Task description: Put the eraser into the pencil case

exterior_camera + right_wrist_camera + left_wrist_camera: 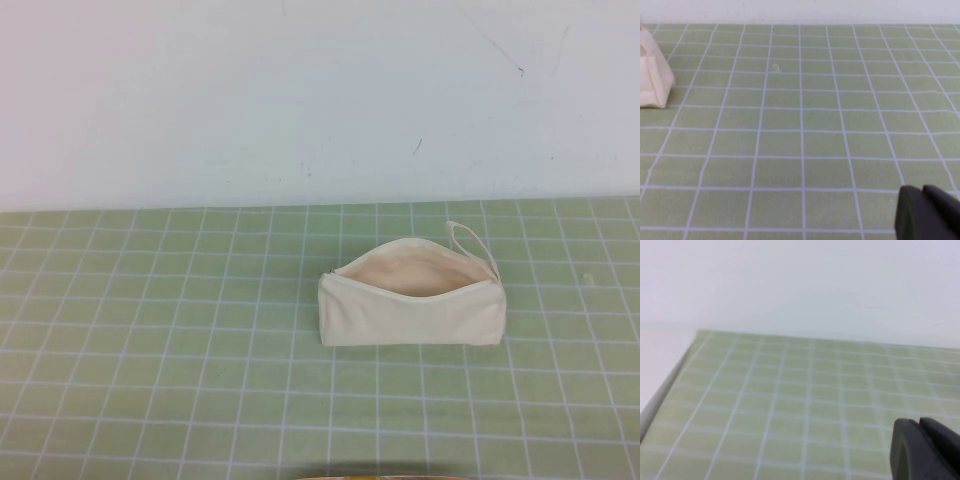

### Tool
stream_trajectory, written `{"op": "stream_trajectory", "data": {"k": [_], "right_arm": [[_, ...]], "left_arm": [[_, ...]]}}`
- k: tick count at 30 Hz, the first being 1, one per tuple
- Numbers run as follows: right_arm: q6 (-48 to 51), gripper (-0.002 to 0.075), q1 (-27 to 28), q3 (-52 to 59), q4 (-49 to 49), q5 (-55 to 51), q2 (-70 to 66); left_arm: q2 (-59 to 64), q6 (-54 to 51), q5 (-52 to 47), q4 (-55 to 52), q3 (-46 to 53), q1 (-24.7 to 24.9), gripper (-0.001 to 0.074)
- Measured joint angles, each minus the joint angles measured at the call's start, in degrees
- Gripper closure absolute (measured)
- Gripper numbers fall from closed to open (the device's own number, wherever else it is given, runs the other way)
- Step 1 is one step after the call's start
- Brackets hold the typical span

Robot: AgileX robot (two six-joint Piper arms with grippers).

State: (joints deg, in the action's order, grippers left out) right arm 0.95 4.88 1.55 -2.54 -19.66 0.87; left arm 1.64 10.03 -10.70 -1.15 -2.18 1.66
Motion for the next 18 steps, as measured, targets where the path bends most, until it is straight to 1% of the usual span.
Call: {"op": "stream_trajectory", "data": {"k": [2,5,9,18], "right_arm": [[0.0,0.0727,0.0,0.0,0.0,0.0,0.0],[0.0,0.0727,0.0,0.0,0.0,0.0,0.0],[0.0,0.0727,0.0,0.0,0.0,0.0,0.0],[0.0,0.0727,0.0,0.0,0.0,-0.09,0.0]], "left_arm": [[-2.07,0.0,-0.48,0.33,3.2,-3.05,0.0736],[-2.17,0.0,-2.91,1.5,3.64,-5.06,0.0736],[-2.17,0.0,-7.04,1.94,3.64,-5.49,0.0736],[-2.17,0.0,-7.56,2.21,3.53,-5.49,0.0736]]}}
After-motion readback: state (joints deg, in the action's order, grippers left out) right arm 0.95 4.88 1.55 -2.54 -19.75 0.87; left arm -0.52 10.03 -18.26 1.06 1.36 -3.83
